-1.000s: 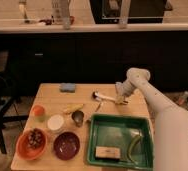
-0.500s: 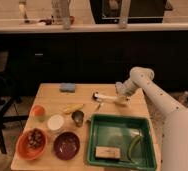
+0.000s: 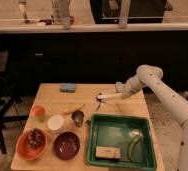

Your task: Place brush in tray

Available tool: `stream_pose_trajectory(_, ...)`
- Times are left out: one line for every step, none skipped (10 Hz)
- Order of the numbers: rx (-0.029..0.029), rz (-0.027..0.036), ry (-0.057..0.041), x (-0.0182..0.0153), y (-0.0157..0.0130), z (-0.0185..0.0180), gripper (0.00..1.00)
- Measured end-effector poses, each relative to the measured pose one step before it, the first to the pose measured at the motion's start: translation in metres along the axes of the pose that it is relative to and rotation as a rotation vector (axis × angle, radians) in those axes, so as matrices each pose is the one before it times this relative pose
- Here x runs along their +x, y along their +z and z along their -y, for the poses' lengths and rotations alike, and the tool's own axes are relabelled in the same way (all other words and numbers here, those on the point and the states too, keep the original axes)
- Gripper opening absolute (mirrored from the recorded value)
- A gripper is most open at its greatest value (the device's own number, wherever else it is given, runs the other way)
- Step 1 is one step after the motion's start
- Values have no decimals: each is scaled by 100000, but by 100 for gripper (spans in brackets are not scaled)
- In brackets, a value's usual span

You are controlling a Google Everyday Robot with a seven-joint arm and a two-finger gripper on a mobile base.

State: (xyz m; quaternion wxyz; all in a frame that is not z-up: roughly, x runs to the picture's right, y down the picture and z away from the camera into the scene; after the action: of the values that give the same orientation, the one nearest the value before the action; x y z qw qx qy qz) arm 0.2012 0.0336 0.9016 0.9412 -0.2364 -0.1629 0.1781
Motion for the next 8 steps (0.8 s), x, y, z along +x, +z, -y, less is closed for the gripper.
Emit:
stream_pose_trajectory(1767, 1942, -604, -182, -937, -63, 0)
stream_pose_trajectory(1826, 1970, -465, -221, -945, 6, 0)
stream_pose_trajectory(1736, 1921, -596, -375, -885, 50, 0)
stream_pose_trajectory(1485, 1742, -453, -284, -765, 13, 0)
stream_pose_trajectory(1912, 2386, -675, -321, -1011, -7, 0)
stream_pose_trajectory(1080, 1792, -870, -240, -751, -138, 0)
stream_pose_trajectory(210, 1518, -1073, -211, -505, -341, 0)
stream_pose_trajectory(-268, 1287, -1487, -199, -702, -684, 0)
